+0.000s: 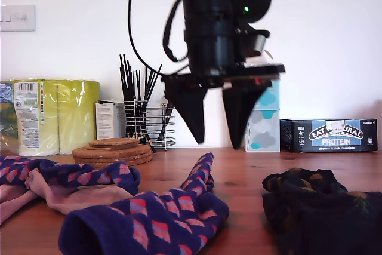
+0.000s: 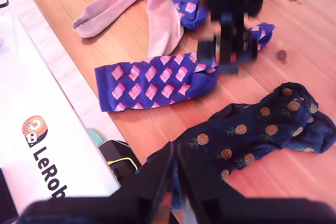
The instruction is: Pair up the socks based on colour and pattern, by placing each sock on top of its pair
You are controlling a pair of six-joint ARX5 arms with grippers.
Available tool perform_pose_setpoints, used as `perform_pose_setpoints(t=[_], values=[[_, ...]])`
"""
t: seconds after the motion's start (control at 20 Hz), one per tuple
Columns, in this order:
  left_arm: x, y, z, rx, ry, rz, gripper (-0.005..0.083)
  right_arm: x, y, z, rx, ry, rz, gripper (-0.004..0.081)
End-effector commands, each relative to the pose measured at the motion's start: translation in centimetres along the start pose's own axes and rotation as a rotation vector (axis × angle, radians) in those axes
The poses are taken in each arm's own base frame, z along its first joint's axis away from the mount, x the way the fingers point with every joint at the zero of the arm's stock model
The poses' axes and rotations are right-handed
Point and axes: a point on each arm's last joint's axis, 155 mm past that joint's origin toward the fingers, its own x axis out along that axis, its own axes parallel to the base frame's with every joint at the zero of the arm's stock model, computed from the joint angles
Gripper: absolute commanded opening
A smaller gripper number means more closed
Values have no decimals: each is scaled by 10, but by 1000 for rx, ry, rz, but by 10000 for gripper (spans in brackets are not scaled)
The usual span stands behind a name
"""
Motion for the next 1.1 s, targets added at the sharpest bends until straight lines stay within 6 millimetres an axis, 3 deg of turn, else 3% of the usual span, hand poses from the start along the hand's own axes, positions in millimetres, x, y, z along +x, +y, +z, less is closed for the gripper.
perform_pose_setpoints(t=[0.0,0.15,0.2,0.45,0.6,0.8,1.05], values=[[-10,12,-12,0,33,7,412,-3,1,4,-12,-16,2,-13],[-18,27,-21,-2,63,15,42,-2,-1,4,-34,-12,-12,-13],[-23,32,-19,-15,45,13,-29,-1,-5,4,-33,-9,-30,-13],[-79,34,9,-33,-185,-44,-16,0,-21,32,-16,-107,-91,-13],[-108,32,5,-13,-289,-83,-16,0,-33,43,7,-147,-127,-13],[-115,51,-21,-51,-383,-97,-16,1,-48,51,31,-199,-170,-13],[-102,69,-56,-84,-519,-152,-21,18,-58,43,42,-225,-199,-13]])
